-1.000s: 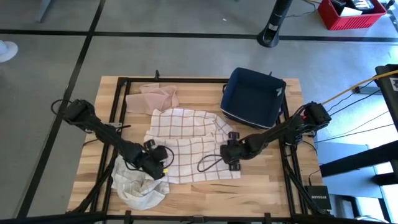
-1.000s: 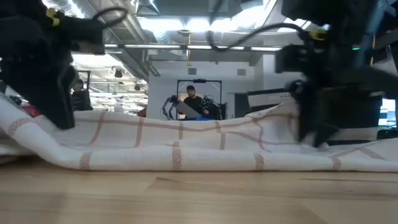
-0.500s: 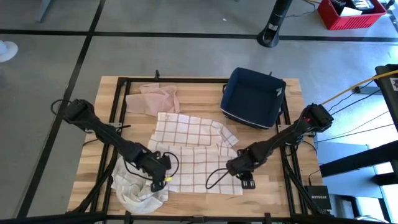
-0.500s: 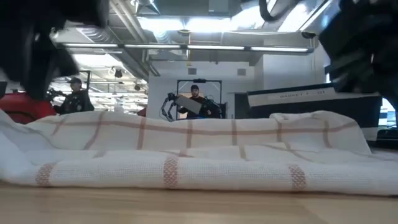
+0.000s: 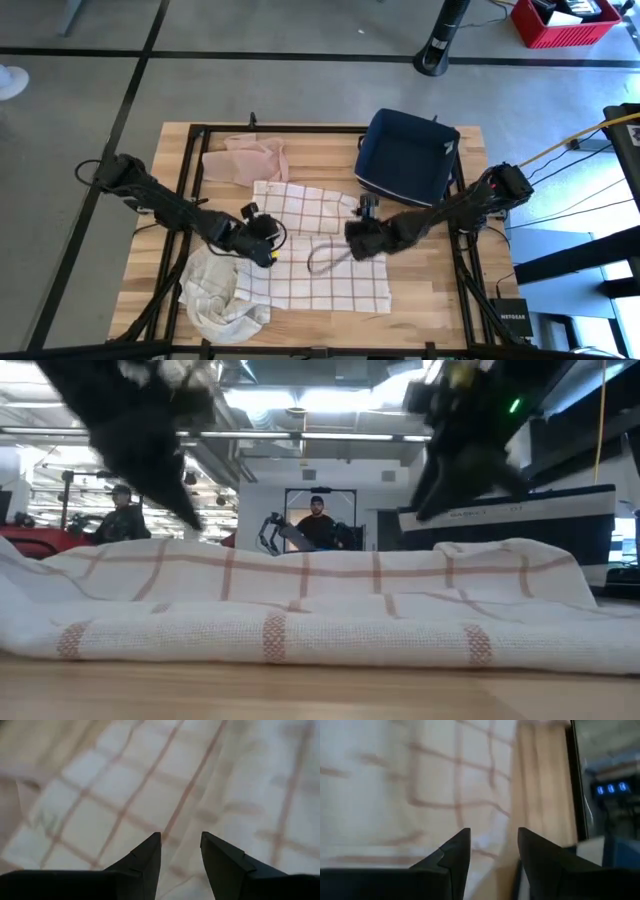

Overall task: Fold towel
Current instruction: Fold the white with red-stripe towel

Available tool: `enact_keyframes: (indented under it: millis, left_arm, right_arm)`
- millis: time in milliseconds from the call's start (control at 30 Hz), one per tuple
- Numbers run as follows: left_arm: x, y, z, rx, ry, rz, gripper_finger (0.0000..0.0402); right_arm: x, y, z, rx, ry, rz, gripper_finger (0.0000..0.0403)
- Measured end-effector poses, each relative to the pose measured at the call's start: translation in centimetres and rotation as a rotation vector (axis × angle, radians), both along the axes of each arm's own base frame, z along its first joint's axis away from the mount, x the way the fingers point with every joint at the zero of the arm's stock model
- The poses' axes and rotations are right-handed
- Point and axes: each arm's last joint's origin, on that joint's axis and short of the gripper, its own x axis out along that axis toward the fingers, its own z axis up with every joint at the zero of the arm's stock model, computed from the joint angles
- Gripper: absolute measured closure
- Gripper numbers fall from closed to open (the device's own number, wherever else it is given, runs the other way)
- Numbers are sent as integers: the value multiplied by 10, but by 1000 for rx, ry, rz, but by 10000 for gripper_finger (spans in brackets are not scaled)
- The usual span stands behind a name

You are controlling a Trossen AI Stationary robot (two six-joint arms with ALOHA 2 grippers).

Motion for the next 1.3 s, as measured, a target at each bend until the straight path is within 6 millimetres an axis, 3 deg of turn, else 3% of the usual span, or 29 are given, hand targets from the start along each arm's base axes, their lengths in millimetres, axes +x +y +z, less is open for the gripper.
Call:
enact_keyframes:
  millis: [167, 333, 467, 567, 700, 867, 967, 1067, 1200, 1300]
  left_arm:
    - [-16, 4, -32, -146, 163, -4, 271]
    - [-30, 4, -45, -285, 254, 36, 271]
    - [-36, 2, -47, -311, 283, 59, 271]
    - [-36, 0, -47, -314, 284, 42, 271]
    - [-37, -1, -48, -327, 286, 50, 271]
    - [-37, -1, -48, -328, 289, 52, 271]
    - [-37, -1, -48, -327, 288, 52, 271]
    - [-37, -1, -48, -325, 287, 53, 271]
    - [-37, -1, -49, -327, 279, 51, 271]
    - [-36, -1, -49, -322, 273, 52, 271]
  right_arm:
    - [-2, -37, -18, 159, 134, -5, 238]
    - [1, -51, -21, 237, 165, 73, 238]
    - [12, -54, -21, 189, 122, 169, 238]
    - [20, -56, -31, 160, 131, 213, 238]
    - [21, -65, -58, 132, 279, 248, 238]
    - [14, -75, -67, -98, 453, 218, 238]
    - [14, -78, -64, -262, 513, 214, 238]
    - [19, -79, -57, -317, 506, 206, 238]
    - [28, -67, -42, -273, 435, 198, 238]
    - [32, -54, -26, -109, 377, 219, 238]
